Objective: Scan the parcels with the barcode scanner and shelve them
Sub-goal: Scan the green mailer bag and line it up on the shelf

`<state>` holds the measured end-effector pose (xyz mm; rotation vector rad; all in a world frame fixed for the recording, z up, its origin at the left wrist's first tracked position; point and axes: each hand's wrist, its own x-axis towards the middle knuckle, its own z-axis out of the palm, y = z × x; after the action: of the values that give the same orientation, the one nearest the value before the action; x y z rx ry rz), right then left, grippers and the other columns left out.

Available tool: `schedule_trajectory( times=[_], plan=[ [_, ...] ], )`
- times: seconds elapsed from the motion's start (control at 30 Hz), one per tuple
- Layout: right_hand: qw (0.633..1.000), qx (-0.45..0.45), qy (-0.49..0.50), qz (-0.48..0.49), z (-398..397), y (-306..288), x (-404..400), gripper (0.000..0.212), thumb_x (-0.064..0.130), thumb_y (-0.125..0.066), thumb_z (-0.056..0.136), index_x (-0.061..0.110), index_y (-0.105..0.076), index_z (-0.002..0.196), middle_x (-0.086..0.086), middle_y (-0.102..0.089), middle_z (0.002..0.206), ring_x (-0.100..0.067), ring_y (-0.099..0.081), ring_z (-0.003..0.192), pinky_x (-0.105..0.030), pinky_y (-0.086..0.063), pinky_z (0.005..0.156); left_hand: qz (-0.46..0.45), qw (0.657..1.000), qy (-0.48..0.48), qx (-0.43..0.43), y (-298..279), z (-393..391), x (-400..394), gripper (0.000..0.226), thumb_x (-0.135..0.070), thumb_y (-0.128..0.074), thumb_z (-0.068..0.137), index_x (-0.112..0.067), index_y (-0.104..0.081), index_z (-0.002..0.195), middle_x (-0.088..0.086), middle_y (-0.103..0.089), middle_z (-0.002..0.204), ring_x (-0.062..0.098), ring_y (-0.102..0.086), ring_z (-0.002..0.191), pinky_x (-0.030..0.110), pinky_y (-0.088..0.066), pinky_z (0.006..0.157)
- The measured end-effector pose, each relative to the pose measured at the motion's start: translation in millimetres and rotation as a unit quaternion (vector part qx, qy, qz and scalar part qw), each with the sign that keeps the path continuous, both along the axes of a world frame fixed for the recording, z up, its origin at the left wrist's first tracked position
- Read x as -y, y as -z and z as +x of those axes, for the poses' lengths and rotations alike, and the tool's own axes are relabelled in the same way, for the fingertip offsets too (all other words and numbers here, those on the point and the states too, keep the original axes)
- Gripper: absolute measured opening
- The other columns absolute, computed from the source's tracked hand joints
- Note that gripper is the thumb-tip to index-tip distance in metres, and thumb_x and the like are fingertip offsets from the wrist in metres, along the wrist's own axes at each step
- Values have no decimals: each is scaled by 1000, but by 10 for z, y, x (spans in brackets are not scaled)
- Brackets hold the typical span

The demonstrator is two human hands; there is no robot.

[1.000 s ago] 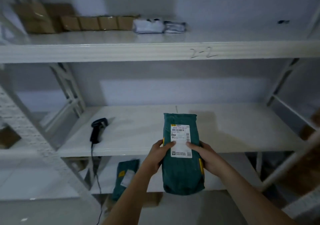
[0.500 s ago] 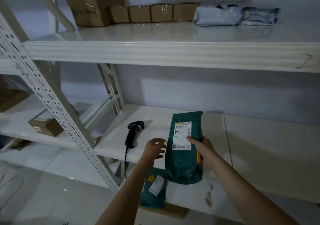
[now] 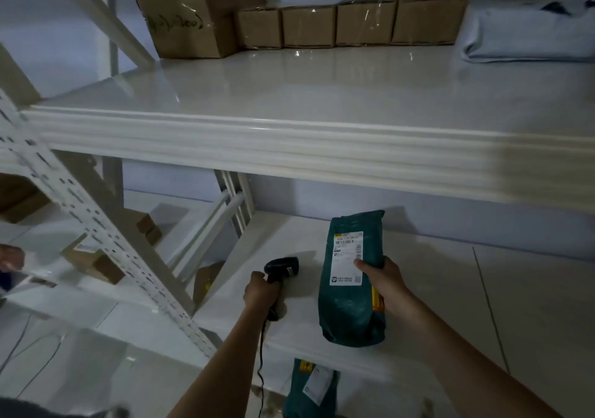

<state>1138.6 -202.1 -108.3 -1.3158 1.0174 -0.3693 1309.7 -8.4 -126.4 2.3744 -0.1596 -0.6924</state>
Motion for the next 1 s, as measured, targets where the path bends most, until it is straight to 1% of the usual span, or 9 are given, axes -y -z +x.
schedule_trajectory(
  times=[0.07, 0.2, 0.37, 0.5, 0.6, 0.67, 0.77, 0.87, 1.0],
  plan=[
    [1000, -16, 11, -12, 69, 27, 14, 49, 26, -77, 85, 8, -58, 126, -10, -69, 118, -23, -69, 93, -34, -57, 79, 43, 999, 24, -19, 128, 159, 47, 54, -35, -59, 91, -6, -41, 132, 20, -55, 124, 37, -55, 113, 45, -47, 98],
    [997, -32, 71, -7, 57, 55, -72, 67, 31, -81, 79, 6, -52, 135, -12, -65, 127, -27, -68, 102, -41, -57, 90, 77, 992, 99, -30, 213, 267, 88, 38, -26, -56, 91, -4, -51, 122, 13, -59, 106, 31, -60, 105, 38, -51, 90],
    [988, -24, 151, 15, -80, 46, -252, 60, 26, -79, 82, 6, -52, 132, -12, -66, 124, -27, -69, 99, -44, -57, 91, 59, 978, 192, -59, 323, 368, 132, 35, -17, -61, 88, 0, -55, 118, 12, -59, 99, 26, -57, 91, 31, -48, 76],
    [971, -31, 237, 15, -269, 51, -462, 55, 23, -79, 82, 9, -51, 128, -9, -65, 112, -26, -68, 94, -40, -58, 85, 5, 966, 250, -61, 340, 360, 175, 27, -15, -61, 87, -4, -59, 111, 12, -63, 98, 27, -61, 88, 32, -49, 75],
    [955, -18, 294, 31, -407, 91, -583, 57, 20, -81, 80, 10, -49, 126, -9, -64, 111, -27, -67, 93, -39, -58, 80, -88, 964, 216, -131, 214, 262, 199, 16, -7, -66, 81, -3, -62, 96, 12, -66, 77, 27, -66, 65, 36, -58, 66],
    [947, -14, 319, 45, -474, 107, -635, 57, 19, -81, 79, 12, -46, 123, -11, -62, 113, -30, -66, 95, -44, -58, 82, -165, 948, 196, -187, 22, 158, 215, 13, -3, -67, 81, -2, -63, 92, 15, -66, 72, 25, -63, 56, 33, -55, 58],
    [943, -13, 328, 49, -539, 80, -675, 54, 18, -80, 79, 15, -44, 119, -13, -62, 115, -32, -66, 96, -51, -58, 83, -226, 908, 225, -271, -264, 29, 298, 20, -9, -71, 83, -4, -65, 102, 14, -64, 76, 24, -56, 62, 33, -50, 60],
    [947, 7, 320, 39, -623, 0, -736, 55, 17, -80, 79, 16, -43, 119, -11, -61, 114, -33, -65, 98, -53, -58, 84, -215, 871, 262, -355, -534, -119, 360, 33, -24, -78, 79, -9, -68, 107, 12, -63, 80, 24, -57, 68, 34, -53, 65],
    [951, 20, 310, 5, -694, -94, -802, 58, 19, -82, 78, 17, -42, 121, -8, -59, 113, -32, -65, 101, -53, -57, 86, -218, 882, 302, -288, -730, -313, 436, 20, -21, -70, 86, -9, -65, 101, 11, -62, 76, 21, -56, 63, 33, -51, 61]
  ],
)
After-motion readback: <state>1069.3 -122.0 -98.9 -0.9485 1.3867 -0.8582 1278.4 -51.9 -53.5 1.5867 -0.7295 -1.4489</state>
